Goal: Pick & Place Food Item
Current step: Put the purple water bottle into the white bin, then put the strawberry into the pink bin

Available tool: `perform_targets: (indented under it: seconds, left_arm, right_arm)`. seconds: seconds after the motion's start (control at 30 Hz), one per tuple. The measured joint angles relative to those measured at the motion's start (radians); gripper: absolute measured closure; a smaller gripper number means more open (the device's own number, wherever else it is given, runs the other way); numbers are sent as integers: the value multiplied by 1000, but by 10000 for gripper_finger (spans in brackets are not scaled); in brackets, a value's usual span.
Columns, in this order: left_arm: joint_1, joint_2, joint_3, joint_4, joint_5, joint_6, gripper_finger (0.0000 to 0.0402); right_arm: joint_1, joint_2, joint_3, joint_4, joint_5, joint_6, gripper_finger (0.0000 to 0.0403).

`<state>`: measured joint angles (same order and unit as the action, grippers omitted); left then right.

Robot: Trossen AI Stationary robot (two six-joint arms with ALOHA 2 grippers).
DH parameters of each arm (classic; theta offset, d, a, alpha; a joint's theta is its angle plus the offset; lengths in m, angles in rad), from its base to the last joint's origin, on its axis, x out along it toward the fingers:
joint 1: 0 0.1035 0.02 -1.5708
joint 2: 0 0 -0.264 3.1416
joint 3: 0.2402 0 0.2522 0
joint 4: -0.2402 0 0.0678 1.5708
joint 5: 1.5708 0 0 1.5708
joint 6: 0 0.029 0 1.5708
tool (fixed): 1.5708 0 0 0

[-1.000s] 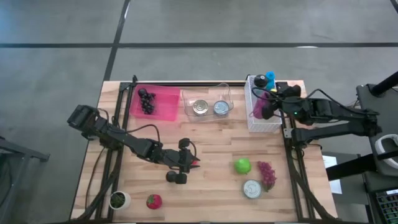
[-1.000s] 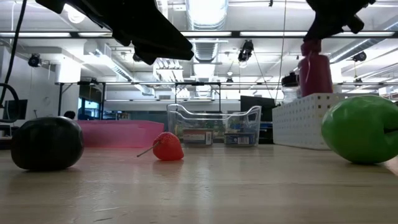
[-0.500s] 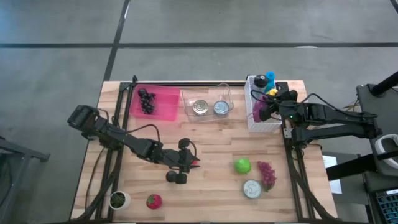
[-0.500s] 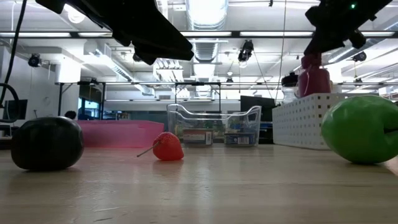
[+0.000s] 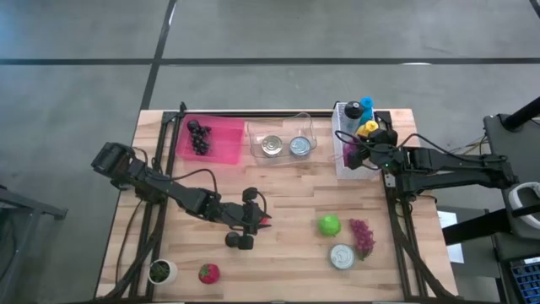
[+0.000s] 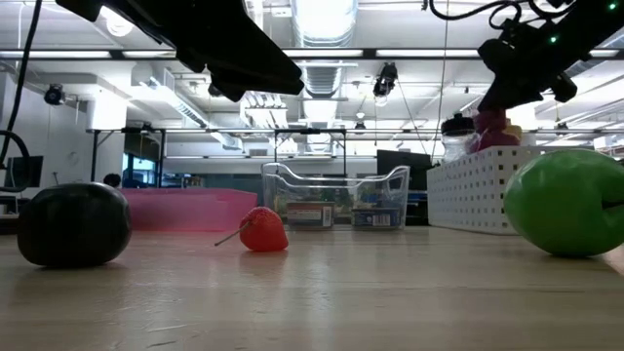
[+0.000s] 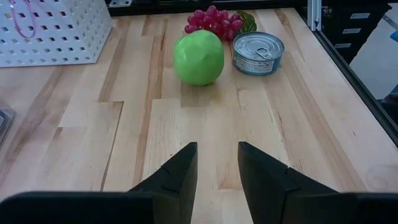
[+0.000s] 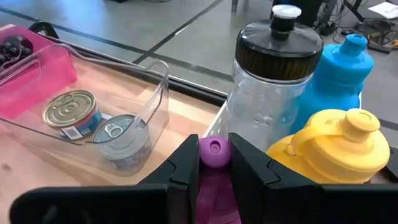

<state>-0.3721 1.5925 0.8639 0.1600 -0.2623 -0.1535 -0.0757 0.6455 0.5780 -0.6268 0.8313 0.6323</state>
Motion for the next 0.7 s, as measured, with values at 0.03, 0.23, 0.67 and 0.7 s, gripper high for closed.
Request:
perform_targets:
  seconds: [0.03,0.23,0.67,0.7]
  left_arm:
    - [0,0,0,0,0,0,279]
    - [0,0,0,0,0,0,279]
    - [0,0,0,0,0,-2,279]
    - [0,0,0,0,0,-3,279]
  right_arm:
    - [0,-1,0,1,-1,0,334]
    - [1,-2,0,13,-6,18,299]
    - [1,-2,3,9,-5,12,232]
    - [1,-2,8,9,-4,11,228]
